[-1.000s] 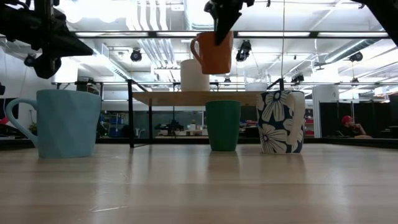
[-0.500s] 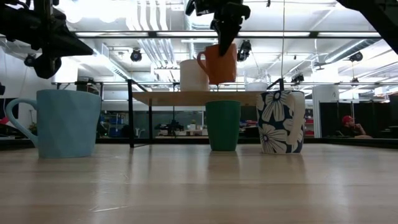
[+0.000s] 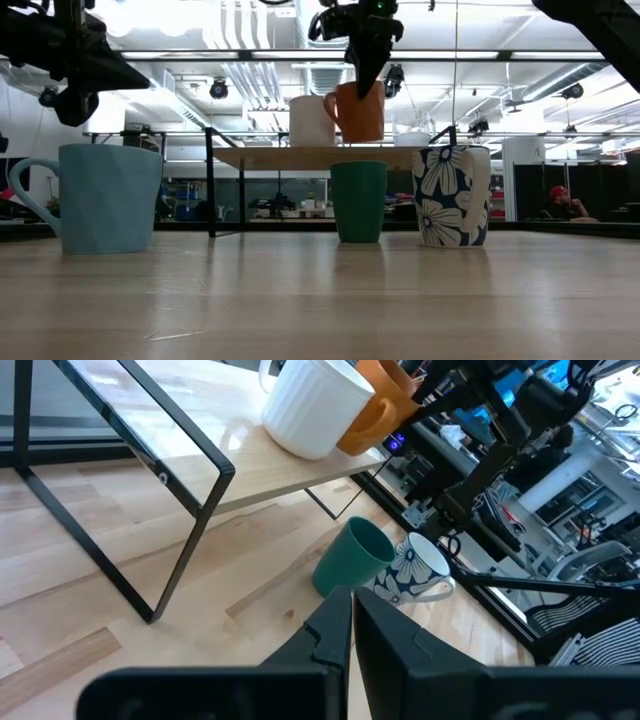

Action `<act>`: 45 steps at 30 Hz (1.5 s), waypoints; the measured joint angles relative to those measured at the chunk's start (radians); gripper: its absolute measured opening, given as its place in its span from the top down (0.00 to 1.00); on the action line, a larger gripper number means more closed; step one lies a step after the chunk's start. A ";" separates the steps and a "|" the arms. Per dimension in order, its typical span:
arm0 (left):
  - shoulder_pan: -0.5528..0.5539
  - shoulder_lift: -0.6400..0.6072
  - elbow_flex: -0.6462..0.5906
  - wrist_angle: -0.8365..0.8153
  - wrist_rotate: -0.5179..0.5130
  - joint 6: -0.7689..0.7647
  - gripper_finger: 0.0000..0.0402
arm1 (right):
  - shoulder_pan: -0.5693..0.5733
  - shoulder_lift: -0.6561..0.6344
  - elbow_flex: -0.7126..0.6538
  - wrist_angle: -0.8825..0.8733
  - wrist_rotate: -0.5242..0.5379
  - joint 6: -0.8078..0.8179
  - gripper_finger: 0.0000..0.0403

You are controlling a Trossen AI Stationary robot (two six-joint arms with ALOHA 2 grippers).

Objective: Stack small to large cups/mugs on shelf
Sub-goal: Put the orange mug on the shelf

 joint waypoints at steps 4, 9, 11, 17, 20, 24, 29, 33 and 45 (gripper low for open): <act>0.000 0.000 0.000 0.000 0.000 0.000 1.00 | -0.030 0.005 -0.003 0.000 -0.038 -0.018 0.97; 0.000 -0.001 0.000 0.000 0.004 0.000 1.00 | -0.062 0.010 -0.011 0.007 -0.063 -0.052 0.97; 0.000 -0.001 0.000 0.000 0.005 0.000 1.00 | -0.078 0.010 -0.018 0.012 -0.085 -0.058 0.97; 0.000 0.000 0.000 0.000 0.005 0.000 1.00 | -0.128 0.005 -0.045 0.030 -0.133 -0.068 0.97; 0.000 0.000 0.000 0.000 0.006 -0.001 1.00 | -0.150 0.004 -0.056 0.048 -0.168 -0.069 0.97; 0.000 0.000 0.000 0.000 0.007 -0.002 1.00 | -0.163 0.003 -0.068 0.077 -0.189 -0.085 0.97; 0.000 0.000 0.000 0.000 0.007 -0.002 1.00 | -0.163 0.006 -0.070 0.122 -0.188 -0.106 0.97; 0.000 0.000 0.000 0.000 0.007 -0.005 1.00 | -0.164 0.007 -0.071 0.133 -0.188 -0.112 0.97; 0.000 0.002 0.000 0.000 0.010 -0.007 1.00 | -0.164 0.011 -0.071 0.174 -0.188 -0.139 0.97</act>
